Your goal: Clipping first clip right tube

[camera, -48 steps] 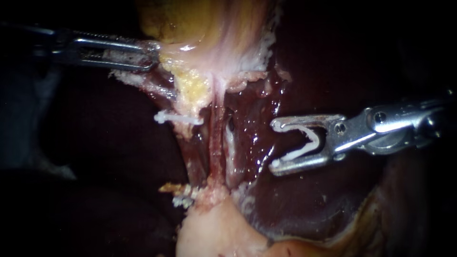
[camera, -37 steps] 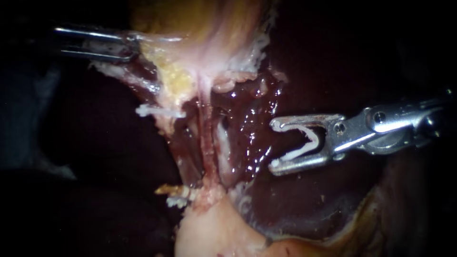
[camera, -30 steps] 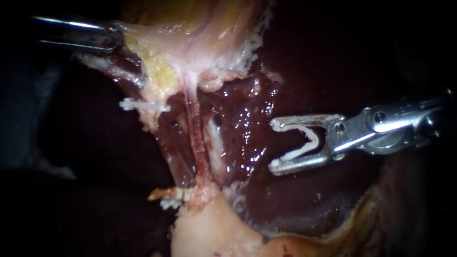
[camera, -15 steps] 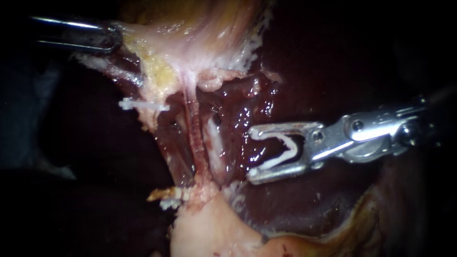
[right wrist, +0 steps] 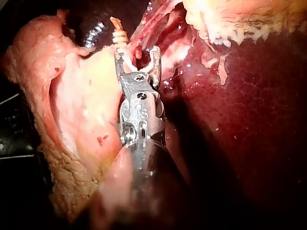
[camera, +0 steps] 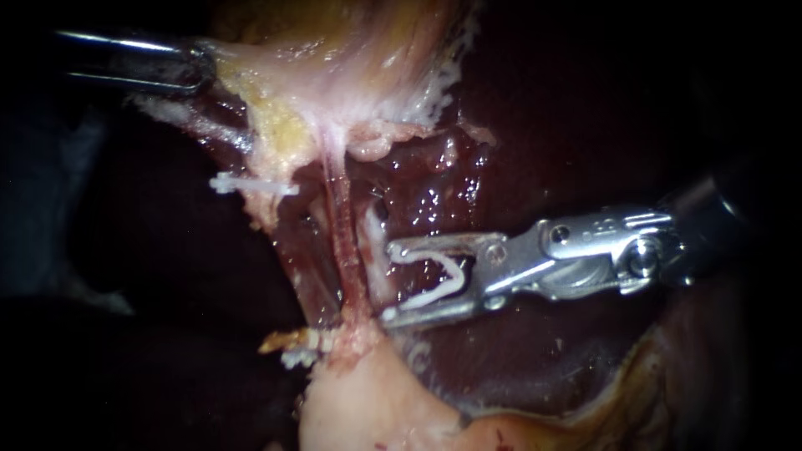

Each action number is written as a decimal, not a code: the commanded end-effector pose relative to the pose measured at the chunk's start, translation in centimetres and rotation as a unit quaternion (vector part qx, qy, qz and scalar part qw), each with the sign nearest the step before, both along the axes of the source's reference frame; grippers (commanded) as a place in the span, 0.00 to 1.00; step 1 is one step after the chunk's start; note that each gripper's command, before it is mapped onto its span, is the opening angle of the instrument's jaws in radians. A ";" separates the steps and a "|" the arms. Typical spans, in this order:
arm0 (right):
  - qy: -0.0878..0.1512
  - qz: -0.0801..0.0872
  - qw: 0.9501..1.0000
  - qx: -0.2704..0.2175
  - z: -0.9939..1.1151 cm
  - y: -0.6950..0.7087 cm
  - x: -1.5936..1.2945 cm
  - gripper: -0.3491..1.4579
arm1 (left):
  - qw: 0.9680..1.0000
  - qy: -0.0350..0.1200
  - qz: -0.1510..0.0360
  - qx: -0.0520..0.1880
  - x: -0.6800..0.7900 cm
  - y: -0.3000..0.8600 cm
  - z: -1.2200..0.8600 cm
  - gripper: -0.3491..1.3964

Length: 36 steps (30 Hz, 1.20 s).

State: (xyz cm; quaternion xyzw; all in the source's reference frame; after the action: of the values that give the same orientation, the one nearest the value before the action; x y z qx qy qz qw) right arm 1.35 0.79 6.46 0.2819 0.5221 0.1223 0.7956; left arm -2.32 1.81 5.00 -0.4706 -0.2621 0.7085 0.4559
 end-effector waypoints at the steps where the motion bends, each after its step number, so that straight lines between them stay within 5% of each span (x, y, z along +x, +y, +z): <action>1: 0.004 0.003 1.000 0.005 0.02 0.01 0.03 0.47 | 1.000 0.000 0.000 0.000 0.00 0.00 0.00 0.00; 21: 0.070 0.003 0.995 0.077 0.28 -0.07 0.64 0.47 | 1.000 0.000 0.000 0.000 -0.01 -0.01 0.01 0.00; 36: 0.086 0.004 0.992 0.093 0.27 -0.13 0.64 0.47 | 1.000 0.000 0.000 0.000 -0.01 -0.01 0.01 0.00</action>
State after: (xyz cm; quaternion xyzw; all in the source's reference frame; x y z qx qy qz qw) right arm 1.99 0.65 6.73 0.3632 0.5770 0.1505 0.7159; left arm -2.33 1.80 5.02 -0.4707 -0.2615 0.7087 0.4560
